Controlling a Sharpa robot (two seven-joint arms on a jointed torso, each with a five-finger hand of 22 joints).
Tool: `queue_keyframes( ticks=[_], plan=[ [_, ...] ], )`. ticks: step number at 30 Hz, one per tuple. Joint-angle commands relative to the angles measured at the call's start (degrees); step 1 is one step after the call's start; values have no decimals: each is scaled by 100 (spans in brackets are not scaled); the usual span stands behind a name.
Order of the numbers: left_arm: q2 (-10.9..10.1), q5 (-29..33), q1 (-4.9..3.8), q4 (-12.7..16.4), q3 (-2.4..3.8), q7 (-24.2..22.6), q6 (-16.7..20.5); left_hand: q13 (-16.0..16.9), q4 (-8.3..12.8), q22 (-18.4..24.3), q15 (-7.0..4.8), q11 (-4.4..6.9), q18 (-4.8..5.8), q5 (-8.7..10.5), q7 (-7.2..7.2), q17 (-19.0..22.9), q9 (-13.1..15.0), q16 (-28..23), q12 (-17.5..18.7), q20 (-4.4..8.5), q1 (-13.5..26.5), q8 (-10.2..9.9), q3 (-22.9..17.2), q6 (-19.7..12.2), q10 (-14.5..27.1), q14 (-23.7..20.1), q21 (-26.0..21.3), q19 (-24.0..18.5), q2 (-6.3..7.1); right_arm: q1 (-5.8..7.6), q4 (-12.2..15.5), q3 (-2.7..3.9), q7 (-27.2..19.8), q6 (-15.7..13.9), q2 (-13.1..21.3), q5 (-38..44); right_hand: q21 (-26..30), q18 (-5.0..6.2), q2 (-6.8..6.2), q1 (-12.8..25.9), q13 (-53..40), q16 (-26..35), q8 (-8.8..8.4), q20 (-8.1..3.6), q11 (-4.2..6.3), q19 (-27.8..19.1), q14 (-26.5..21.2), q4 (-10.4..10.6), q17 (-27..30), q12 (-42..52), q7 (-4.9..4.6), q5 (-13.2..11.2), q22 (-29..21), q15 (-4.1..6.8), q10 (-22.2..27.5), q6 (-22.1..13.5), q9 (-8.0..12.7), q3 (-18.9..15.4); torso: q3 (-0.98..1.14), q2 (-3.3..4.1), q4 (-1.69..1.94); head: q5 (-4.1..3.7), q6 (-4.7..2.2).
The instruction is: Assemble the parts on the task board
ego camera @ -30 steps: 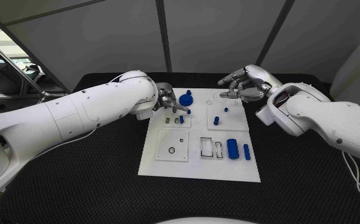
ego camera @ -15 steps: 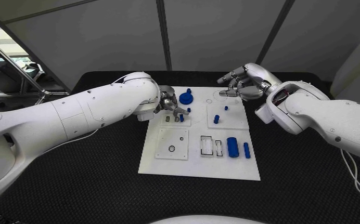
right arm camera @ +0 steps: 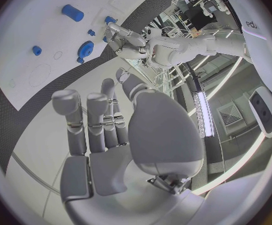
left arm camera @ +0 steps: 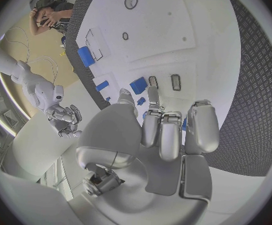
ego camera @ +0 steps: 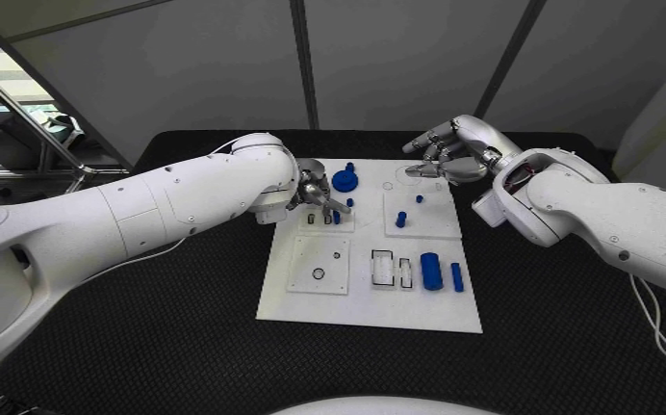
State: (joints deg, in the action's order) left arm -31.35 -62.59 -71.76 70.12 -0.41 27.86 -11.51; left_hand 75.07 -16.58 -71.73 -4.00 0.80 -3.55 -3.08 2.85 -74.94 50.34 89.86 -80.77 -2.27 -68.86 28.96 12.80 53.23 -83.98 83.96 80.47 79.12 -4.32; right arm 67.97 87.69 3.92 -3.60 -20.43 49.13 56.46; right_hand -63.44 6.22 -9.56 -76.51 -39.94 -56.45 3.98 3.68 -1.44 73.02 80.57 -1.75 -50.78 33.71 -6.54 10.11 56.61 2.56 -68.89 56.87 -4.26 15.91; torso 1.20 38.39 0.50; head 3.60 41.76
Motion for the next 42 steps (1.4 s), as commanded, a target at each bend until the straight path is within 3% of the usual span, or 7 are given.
queue_keyframes(
  ticks=[1, 4, 7, 22, 28, 36, 42],
  plan=[
    [1, -9, -8, 18, 1, -27, 58, 1034, 35, -19, -40, 39, -27, -6, -32, -1506, 31, 14, -34, 16, -44, 35, 10, 11, -134, 604, 31, 44, -35, 12, -9, 5, -6, -29, -13, 10, 16, 94, 13, 58, 9, 18, -28, 7, -8, 6, 32, -11, -5, -20, 7, 19, 7, 3, -34, 21, 8, 29, 1, 1, -2, -3, 9],
    [9, -7, -8, 28, 1, -41, 33, 1045, 71, -34, -41, 44, -26, -21, -38, -1506, 121, 14, -44, 18, -146, 39, -6, 14, -142, 604, 38, 44, -53, 11, -24, 4, -3, -23, -27, 10, 10, 91, 17, 64, 13, 17, -28, 7, -7, 15, 36, -12, -11, -19, 7, 23, 16, 4, -36, 22, 8, 33, 2, 2, -2, -3, 11],
    [18, 24, -8, 31, 1, -67, 36, 1050, 104, -41, -44, 46, -27, -240, -39, -1506, 220, 14, -39, 19, -253, 26, -19, 1, -142, 604, 39, 36, -57, 11, -39, 4, -4, -18, -41, 10, 10, 91, 17, 64, 13, 17, -28, 7, -7, 15, 36, -12, -11, -19, 7, 23, 16, 4, -36, 22, 8, 33, 1, 2, -1, -7, 14],
    [24, 73, -8, 20, 1, -98, -4, 1055, 119, -44, -42, 43, -28, -181, -36, -1506, 292, 14, -36, 17, -299, 11, 0, -2, -142, 604, 37, 29, -33, 11, -75, 4, -8, -32, -75, 29, 36, 96, 21, 86, 23, 39, -26, 6, -7, 12, 40, -14, -1, -17, 6, 35, -9, 4, -42, 25, 8, 44, 0, 2, 2, -5, 31],
    [26, 74, -8, 21, 1, -103, -8, 1056, 161, -55, -40, 46, -28, -198, -40, -1506, 361, 14, -25, 16, -402, -13, -45, 4, -139, 604, 38, 25, -103, 11, -93, 4, -10, -42, -86, 32, 47, 98, 21, 95, 26, 53, -25, 7, -8, 8, 38, -14, 11, -18, 7, 37, -22, 4, -39, 26, 8, 45, 1, 3, -4, -4, 37],
    [33, 74, -8, 15, 1, -110, -90, 1054, 417, -77, -57, 70, -29, -532, -68, -1506, 462, 14, 8, 29, -785, -136, -217, 3, -130, 604, 38, 17, -287, 11, -103, 4, -14, -35, -94, 33, 47, 98, 21, 95, 26, 53, -25, 7, -8, 8, 38, -14, 11, -18, 7, 37, -22, 4, -39, 26, 8, 45, 3, 6, -1, -8, 56],
    [39, 74, -8, 14, 1, -115, -116, 1055, 476, -88, -60, 75, -28, -754, -72, -1506, 483, 14, 17, 33, -847, -210, -231, 16, -129, 604, 38, 15, -316, 11, -107, 4, -14, -30, -100, 40, 47, 98, 21, 95, 26, 53, -25, 7, -8, 8, 38, -14, 11, -18, 7, 37, -22, 4, -39, 26, 8, 45, 3, 6, -1, -4, 57]
  ],
)
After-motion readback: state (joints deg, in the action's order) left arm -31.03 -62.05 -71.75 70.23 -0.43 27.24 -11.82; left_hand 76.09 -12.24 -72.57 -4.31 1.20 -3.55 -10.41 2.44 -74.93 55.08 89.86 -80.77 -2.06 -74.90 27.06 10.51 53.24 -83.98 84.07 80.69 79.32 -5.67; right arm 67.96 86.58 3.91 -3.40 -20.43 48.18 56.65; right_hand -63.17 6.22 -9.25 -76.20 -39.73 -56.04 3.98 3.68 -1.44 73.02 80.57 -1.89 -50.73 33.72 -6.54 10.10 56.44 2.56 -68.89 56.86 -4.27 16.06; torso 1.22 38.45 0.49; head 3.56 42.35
